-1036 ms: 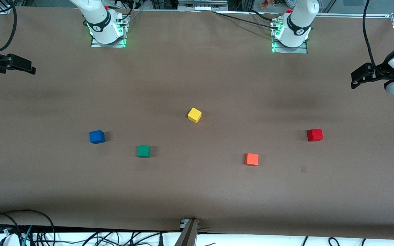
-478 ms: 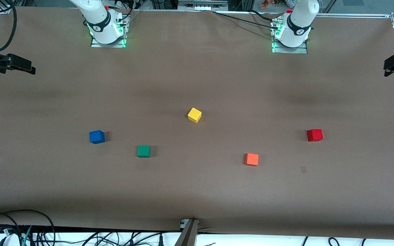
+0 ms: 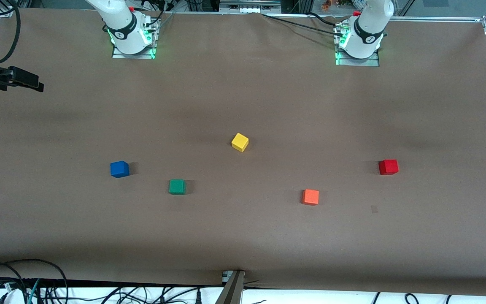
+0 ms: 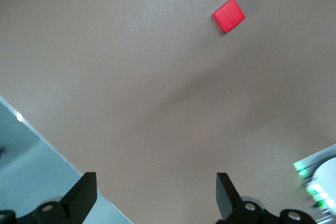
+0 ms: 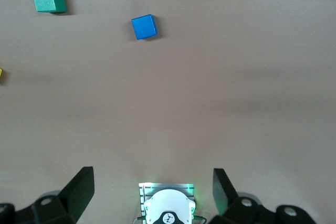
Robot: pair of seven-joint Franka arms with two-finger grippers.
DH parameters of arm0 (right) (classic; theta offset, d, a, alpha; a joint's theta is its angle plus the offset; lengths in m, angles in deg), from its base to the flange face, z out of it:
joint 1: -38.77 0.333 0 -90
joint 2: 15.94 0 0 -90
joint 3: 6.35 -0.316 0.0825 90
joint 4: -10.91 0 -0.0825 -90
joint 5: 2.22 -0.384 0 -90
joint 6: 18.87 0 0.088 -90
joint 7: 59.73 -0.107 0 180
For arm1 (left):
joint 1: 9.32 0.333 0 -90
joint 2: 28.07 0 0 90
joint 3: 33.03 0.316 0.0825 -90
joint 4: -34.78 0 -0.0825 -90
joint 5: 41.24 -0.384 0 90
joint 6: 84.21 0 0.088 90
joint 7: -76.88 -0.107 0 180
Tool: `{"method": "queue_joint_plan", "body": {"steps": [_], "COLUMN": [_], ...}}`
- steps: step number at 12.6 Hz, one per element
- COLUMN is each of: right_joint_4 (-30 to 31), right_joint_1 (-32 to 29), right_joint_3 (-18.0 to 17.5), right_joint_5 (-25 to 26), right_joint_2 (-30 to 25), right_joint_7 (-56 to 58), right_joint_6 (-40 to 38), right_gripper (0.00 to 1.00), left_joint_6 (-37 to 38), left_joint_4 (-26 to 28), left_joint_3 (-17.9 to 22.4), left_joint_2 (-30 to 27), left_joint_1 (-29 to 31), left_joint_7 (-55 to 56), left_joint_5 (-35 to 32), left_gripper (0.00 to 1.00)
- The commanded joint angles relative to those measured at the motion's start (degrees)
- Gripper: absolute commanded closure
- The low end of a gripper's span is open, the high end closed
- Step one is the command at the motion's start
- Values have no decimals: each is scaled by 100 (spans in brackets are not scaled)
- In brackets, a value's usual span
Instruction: Pass red block to right arm, stack on blue
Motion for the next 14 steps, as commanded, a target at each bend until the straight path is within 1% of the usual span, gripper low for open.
{"method": "queue_joint_plan", "body": {"steps": [1,3,6,8,10,12,14], "right_joint_4": [-69,-69,-69,-69,-69,-69,-69], "right_joint_1": [-30,-30,-30,-30,-30,-22,-22], "right_joint_3": [-3,-3,-3,-3,-3,-3,-3], "right_joint_5": [-78,-78,-78,-78,-78,-78,-78], "right_joint_2": [5,5,5,5,5,5,5], "right_joint_7": [24,24,24,24,24,24,24], "right_joint_6": [-14,-6,12,12,12,12,12], "right_gripper": [0,0,0,0,0,0,0], "left_joint_6": [-114,-429,-746,-992,-1029,-1020,-1011], "left_joint_4": [-294,-294,-303,-303,-381,-408,-408], "left_joint_3": [-66,-66,-66,-66,-66,-66,-66], "left_joint_2": [421,737,1238,1633,2072,2477,2741], "left_joint_1": [389,688,1066,1286,1444,1532,1594], "left_joint_7": [-937,-1867,-2915,-3696,-4374,-4849,-5201], "left_joint_5": [459,855,1417,1987,2497,2780,3000], "left_gripper": [0,0,0,0,0,0,0]}}
